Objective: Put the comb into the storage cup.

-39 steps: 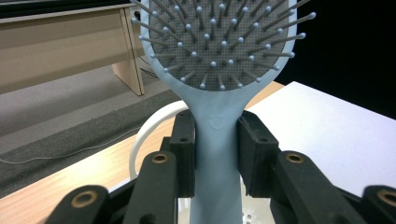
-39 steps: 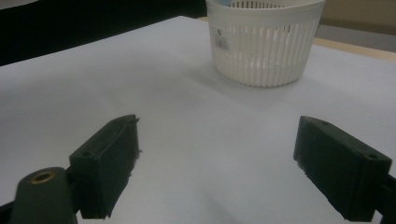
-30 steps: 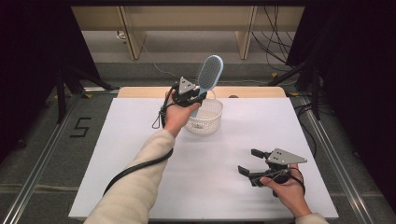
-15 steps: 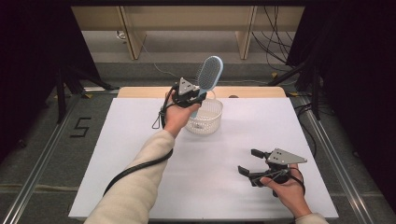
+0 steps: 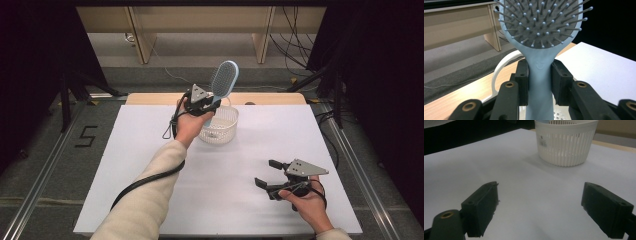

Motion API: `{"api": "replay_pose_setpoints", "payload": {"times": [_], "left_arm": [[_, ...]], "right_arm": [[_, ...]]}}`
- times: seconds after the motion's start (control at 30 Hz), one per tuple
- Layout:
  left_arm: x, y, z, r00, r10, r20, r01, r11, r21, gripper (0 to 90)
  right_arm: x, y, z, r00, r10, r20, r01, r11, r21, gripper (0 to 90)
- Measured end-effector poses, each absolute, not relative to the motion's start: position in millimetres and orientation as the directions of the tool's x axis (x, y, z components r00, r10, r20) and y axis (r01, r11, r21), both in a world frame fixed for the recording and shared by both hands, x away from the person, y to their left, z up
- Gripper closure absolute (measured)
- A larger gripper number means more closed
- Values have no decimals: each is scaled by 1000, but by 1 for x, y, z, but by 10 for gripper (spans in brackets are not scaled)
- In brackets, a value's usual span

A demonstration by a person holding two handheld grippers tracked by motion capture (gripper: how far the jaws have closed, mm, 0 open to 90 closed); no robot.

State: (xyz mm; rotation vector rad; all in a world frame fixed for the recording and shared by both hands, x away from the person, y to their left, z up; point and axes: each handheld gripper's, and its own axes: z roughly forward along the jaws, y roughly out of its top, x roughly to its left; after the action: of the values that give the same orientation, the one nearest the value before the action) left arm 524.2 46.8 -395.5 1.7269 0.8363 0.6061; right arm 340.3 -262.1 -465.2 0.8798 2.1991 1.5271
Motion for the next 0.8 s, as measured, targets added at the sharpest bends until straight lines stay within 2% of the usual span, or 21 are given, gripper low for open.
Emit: {"api": "replay_pose_setpoints", "payload": {"times": [0.8], "left_arm": [[525,45,-411,629,777,6,238,-199,951,694]], "right_arm": [[340,-262,-466,-760,644,86,305,237,922,151]]}}
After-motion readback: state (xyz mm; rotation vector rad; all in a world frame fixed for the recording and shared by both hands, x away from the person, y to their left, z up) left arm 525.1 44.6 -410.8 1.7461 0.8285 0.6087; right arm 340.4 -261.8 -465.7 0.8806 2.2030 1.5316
